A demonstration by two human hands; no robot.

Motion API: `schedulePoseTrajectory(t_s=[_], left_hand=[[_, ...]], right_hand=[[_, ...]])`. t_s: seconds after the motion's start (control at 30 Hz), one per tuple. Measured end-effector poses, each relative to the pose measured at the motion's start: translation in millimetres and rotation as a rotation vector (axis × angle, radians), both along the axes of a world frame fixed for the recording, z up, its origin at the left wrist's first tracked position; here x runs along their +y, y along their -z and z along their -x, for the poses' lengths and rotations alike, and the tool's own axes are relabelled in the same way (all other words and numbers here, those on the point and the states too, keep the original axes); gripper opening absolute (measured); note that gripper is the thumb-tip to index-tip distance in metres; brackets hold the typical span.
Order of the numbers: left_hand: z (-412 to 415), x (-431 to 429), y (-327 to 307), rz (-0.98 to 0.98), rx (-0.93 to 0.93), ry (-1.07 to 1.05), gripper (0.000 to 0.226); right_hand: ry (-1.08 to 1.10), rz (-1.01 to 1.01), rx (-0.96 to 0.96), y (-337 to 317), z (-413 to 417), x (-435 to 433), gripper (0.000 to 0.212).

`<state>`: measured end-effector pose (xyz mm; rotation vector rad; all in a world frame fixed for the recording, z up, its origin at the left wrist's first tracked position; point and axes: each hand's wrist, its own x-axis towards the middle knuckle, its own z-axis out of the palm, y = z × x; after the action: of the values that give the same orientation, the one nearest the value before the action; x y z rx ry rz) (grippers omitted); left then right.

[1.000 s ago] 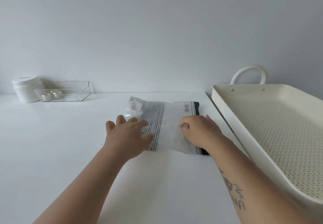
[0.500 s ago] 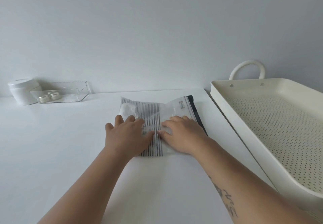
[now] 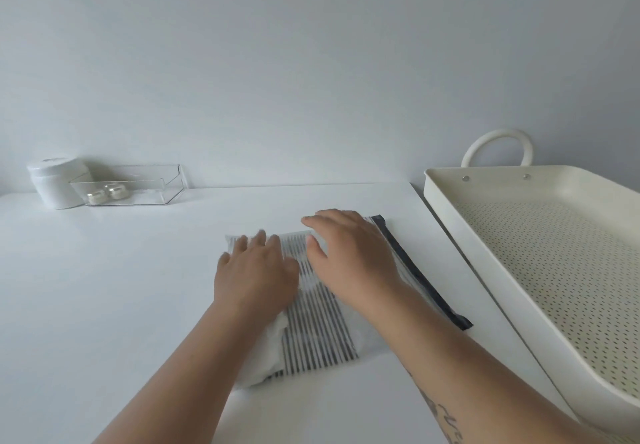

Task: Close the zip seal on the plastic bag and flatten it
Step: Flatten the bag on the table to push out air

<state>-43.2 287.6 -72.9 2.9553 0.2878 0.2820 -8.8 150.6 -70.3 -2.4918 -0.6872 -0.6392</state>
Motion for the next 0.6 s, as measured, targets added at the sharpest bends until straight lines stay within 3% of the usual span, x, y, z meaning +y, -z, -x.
schedulePoseTrajectory(t_s=[0.23,0.6], left_hand=[[-1,2,8,-0.029,0.153,0.038,0.059],[-6,0,15,-0.014,0.155,0.048,0.066]], right_hand=[[-0.062,0.335,0.399,14,-18,18,0.047],[0.143,0.334,0.441,32,-26,4,0.057]])
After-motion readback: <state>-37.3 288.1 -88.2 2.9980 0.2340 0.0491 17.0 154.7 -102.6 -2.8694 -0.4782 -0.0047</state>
